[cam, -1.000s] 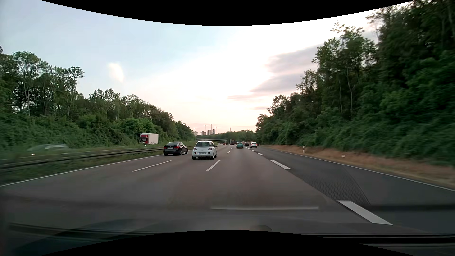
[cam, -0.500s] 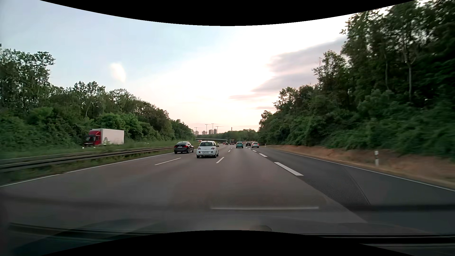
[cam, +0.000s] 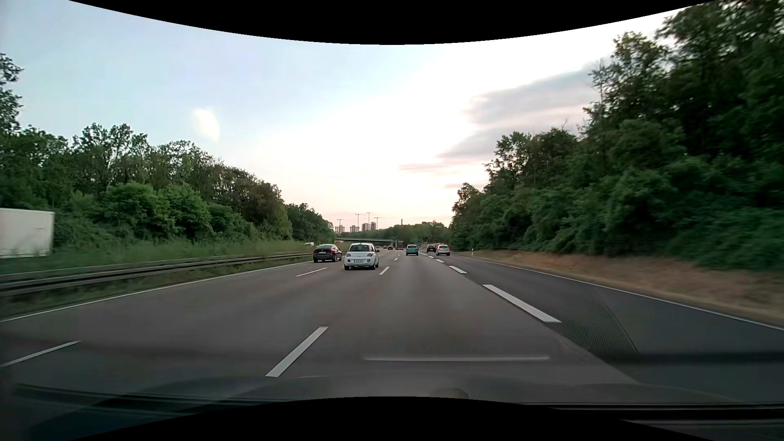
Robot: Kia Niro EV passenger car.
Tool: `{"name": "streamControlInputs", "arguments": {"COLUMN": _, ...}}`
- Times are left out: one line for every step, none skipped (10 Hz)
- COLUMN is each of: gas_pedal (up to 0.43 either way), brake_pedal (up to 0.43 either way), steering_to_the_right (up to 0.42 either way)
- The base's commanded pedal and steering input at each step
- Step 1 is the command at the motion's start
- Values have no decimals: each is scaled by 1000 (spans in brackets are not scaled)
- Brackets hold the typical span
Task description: Follow the waypoints while adhering to traffic rules and regulations
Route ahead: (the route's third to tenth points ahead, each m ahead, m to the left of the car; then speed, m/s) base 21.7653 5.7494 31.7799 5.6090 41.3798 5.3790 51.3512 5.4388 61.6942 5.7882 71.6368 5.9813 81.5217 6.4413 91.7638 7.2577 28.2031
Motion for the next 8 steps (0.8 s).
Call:
{"name": "streamControlInputs", "arguments": {"gas_pedal": 39, "brake_pedal": 0, "steering_to_the_right": -6}}
{"name": "streamControlInputs", "arguments": {"gas_pedal": 39, "brake_pedal": 0, "steering_to_the_right": -6}}
{"name": "streamControlInputs", "arguments": {"gas_pedal": 39, "brake_pedal": 0, "steering_to_the_right": -7}}
{"name": "streamControlInputs", "arguments": {"gas_pedal": 47, "brake_pedal": 0, "steering_to_the_right": -7}}
{"name": "streamControlInputs", "arguments": {"gas_pedal": 47, "brake_pedal": 0, "steering_to_the_right": -7}}
{"name": "streamControlInputs", "arguments": {"gas_pedal": 47, "brake_pedal": 0, "steering_to_the_right": -7}}
{"name": "streamControlInputs", "arguments": {"gas_pedal": 47, "brake_pedal": 0, "steering_to_the_right": -8}}
{"name": "streamControlInputs", "arguments": {"gas_pedal": 47, "brake_pedal": 0, "steering_to_the_right": -7}}
